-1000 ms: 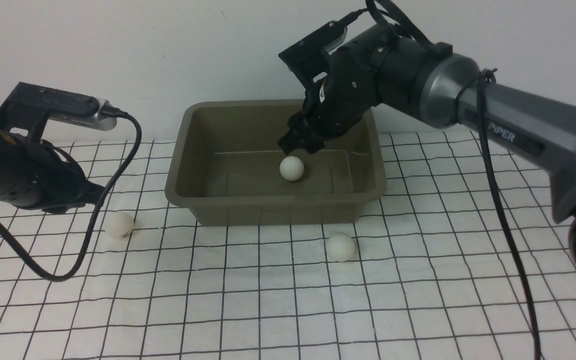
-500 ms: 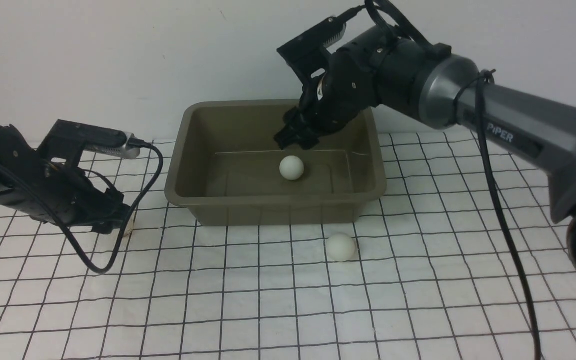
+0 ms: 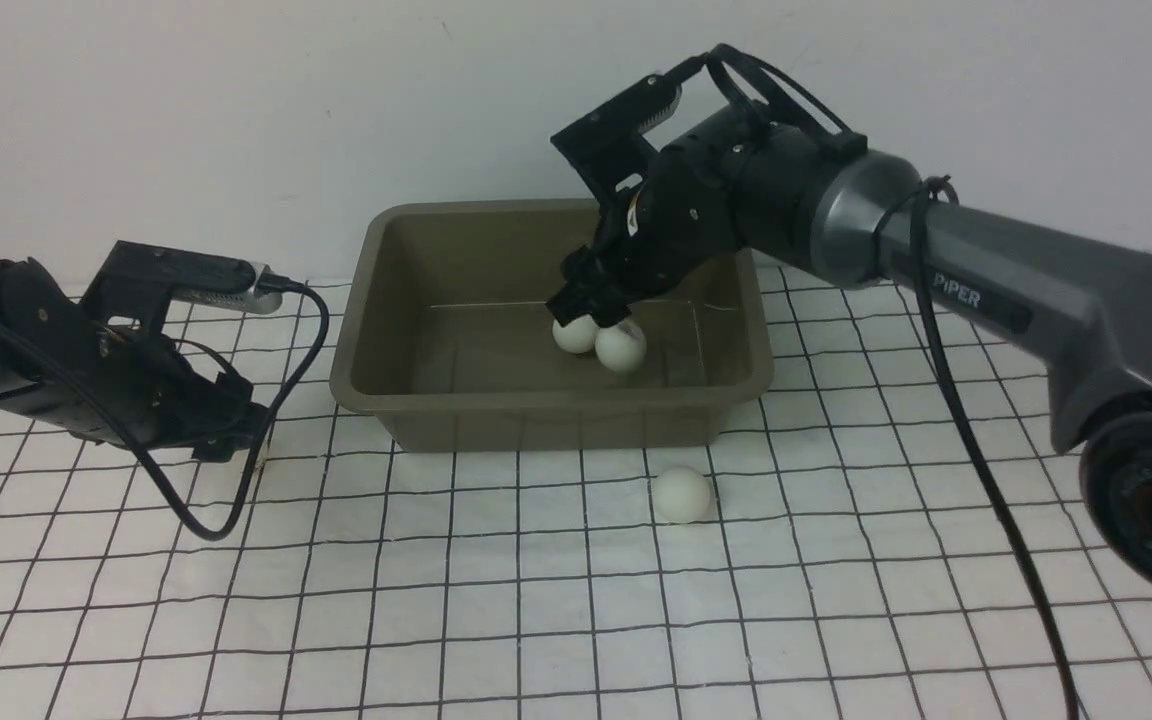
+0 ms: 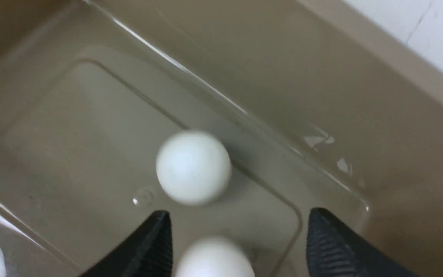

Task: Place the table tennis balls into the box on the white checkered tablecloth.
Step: 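Release the ping pong ball into the bin and lift the gripper away, then reach for and grasp a ping pong ball on the table beside the basket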

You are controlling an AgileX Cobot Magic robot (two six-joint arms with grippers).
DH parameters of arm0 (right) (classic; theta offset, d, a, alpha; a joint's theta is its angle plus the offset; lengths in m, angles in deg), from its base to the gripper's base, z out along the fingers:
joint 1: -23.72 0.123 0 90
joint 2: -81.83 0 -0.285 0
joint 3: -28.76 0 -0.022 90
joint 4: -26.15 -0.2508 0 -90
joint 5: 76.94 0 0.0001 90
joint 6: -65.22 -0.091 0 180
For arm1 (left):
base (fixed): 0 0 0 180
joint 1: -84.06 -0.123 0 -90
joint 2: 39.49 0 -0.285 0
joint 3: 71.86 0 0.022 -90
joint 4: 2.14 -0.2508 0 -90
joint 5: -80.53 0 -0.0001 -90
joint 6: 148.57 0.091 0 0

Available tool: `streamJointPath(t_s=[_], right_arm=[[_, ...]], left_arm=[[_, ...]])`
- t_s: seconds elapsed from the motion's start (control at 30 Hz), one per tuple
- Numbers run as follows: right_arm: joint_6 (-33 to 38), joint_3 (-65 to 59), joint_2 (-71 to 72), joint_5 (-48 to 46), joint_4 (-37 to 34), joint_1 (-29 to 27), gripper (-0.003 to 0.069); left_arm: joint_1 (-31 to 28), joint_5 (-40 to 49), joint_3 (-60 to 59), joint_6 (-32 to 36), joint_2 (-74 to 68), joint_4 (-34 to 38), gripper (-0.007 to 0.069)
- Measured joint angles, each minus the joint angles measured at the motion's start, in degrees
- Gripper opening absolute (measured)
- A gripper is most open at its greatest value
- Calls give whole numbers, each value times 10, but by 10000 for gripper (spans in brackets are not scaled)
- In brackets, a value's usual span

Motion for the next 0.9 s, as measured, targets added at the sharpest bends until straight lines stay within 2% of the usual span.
streamJointPath(t_s=[0.13, 0.43, 0.67, 0.8, 0.9], right_arm=[[0, 0, -5, -3, -5, -1, 477], [0, 5, 0, -20, -6, -2, 486], [1, 110, 5, -125, -6, -2, 486], [2, 187, 11, -219, -6, -3, 486], [5, 201, 27, -265, -6, -3, 486]], left_arm=[[0, -3, 0, 0, 0, 0, 522], [0, -17, 0, 0, -13, 0, 522], [0, -14, 30, 0, -55, 5, 522], [0, 5, 57, 0, -78, 16, 522], [0, 13, 72, 0, -93, 18, 522]])
